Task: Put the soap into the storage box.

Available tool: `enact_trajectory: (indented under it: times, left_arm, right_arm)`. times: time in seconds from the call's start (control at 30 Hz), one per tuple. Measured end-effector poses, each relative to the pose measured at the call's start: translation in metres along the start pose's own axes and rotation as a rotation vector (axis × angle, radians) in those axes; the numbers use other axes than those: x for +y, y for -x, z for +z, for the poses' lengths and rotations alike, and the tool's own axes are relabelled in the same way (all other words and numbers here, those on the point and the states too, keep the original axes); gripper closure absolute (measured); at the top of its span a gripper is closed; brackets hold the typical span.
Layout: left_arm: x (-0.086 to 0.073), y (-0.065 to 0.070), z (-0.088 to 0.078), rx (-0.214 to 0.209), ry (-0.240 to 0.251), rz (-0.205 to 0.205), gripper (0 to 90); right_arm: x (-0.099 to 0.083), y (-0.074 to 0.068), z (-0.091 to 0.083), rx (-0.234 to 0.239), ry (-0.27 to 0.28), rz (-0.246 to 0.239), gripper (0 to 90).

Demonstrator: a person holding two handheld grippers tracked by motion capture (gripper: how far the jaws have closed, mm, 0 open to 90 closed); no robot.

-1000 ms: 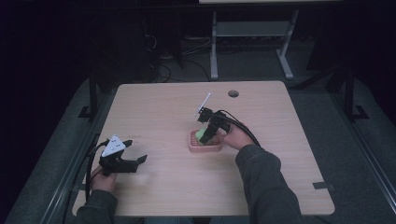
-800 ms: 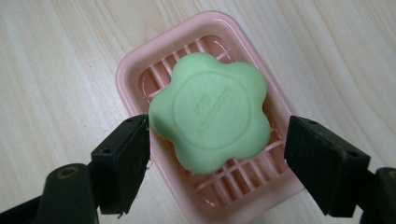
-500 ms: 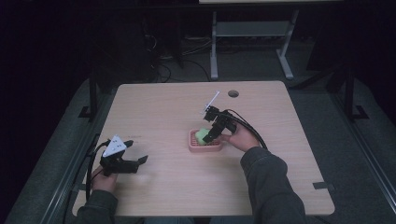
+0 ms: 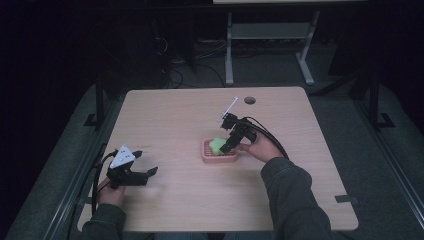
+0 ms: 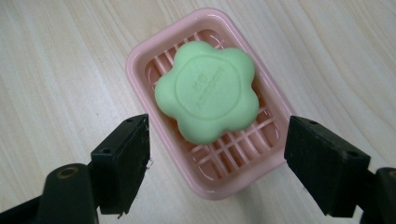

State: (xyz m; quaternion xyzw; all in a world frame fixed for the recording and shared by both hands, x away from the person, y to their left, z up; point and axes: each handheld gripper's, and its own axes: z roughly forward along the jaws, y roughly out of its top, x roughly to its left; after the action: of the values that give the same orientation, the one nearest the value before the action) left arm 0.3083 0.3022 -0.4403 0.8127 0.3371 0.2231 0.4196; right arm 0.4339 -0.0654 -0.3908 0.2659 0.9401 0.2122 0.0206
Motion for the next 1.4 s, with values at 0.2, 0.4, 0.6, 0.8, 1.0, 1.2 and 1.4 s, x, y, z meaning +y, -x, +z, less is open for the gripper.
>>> enact_trajectory:
  times: [0.2,0.4,0.6,0.8,1.0,1.2,1.4]
  left_arm:
    - [0.000,0.000,0.000,0.000,0.001,0.001,14.4]
    - [0.000,0.000,0.000,0.001,-0.003,0.001,14.4]
    - [0.000,0.000,0.000,0.000,-0.003,0.001,14.4]
    - [0.000,0.000,0.000,-0.001,-0.004,0.003,14.4]
    - [0.000,0.001,0.000,-0.001,-0.008,0.009,14.4]
    - [0.000,0.001,0.000,-0.001,-0.009,0.009,14.4]
    - [0.000,0.001,0.000,-0.002,-0.012,0.007,14.4]
  right_arm:
    - [-0.004,0.001,-0.007,-0.005,0.006,0.004,22.2]
    - [-0.011,0.002,-0.009,-0.010,0.010,0.026,22.3]
    - [-0.019,0.004,-0.008,-0.009,0.012,0.036,22.2]
    - [-0.025,0.006,-0.011,-0.007,0.017,0.049,21.8]
    - [-0.033,0.008,-0.014,0.004,0.032,0.066,21.6]
    - [-0.044,0.012,-0.018,-0.010,0.037,0.084,21.5]
    - [-0.053,0.015,-0.024,-0.012,0.030,0.106,21.1]
